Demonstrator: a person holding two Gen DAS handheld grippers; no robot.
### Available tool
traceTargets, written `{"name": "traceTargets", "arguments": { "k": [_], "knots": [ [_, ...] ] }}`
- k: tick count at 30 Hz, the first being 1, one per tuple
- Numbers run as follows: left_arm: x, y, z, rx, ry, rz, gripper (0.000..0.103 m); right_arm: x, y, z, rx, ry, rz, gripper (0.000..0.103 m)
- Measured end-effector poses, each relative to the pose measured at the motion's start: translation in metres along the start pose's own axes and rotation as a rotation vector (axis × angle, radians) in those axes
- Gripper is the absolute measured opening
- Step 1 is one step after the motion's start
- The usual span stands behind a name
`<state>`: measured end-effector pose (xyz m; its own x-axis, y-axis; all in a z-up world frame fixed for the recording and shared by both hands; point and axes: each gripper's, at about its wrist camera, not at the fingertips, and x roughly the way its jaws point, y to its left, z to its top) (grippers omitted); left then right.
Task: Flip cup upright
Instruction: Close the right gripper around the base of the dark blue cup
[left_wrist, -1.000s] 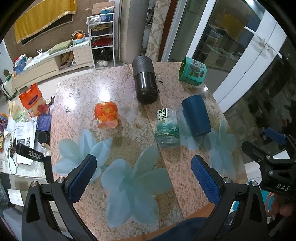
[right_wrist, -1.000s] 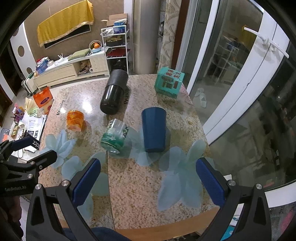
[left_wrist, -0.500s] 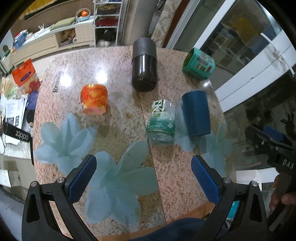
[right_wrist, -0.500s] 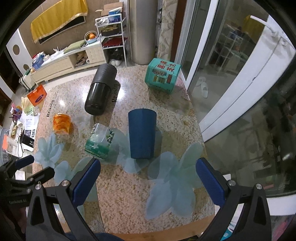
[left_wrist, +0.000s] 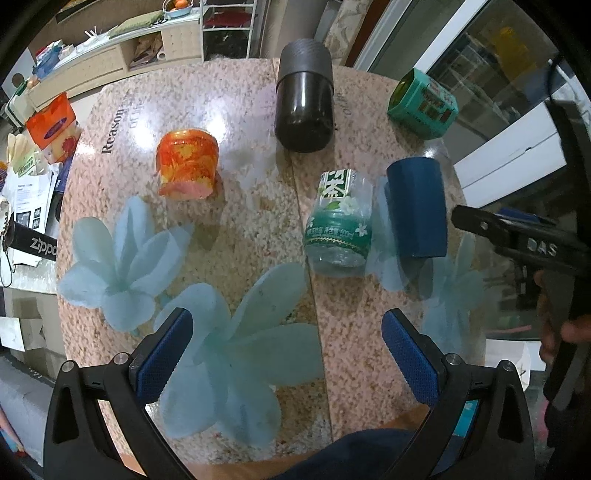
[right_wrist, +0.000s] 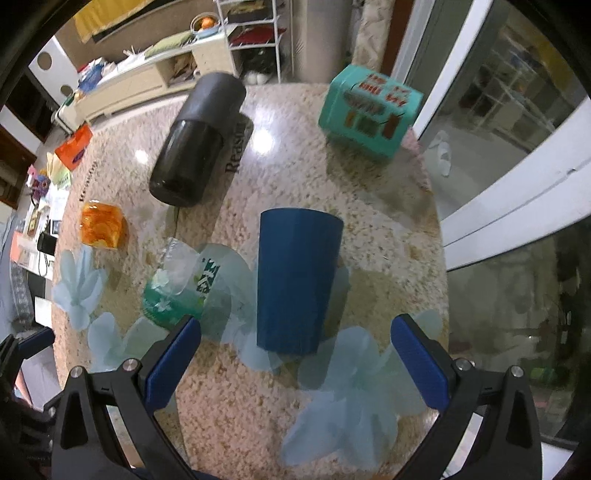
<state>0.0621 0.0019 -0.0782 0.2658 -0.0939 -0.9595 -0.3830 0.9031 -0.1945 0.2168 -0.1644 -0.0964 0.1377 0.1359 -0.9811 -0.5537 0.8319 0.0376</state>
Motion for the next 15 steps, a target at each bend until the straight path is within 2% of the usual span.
{"name": "traceTargets", "arguments": {
  "k": [7,15],
  "knots": [
    [0.016,0.002,0.005,-0.017,0.017,0.012,0.103,0.053,-0.01,0.016,0.01,0.103,0.035,0.103],
    [0.031,0.005,0.004,-0.039,0.049,0.03,0.103,0.085,-0.018,0.021,0.012,0.172,0.068,0.103]
  ]
}}
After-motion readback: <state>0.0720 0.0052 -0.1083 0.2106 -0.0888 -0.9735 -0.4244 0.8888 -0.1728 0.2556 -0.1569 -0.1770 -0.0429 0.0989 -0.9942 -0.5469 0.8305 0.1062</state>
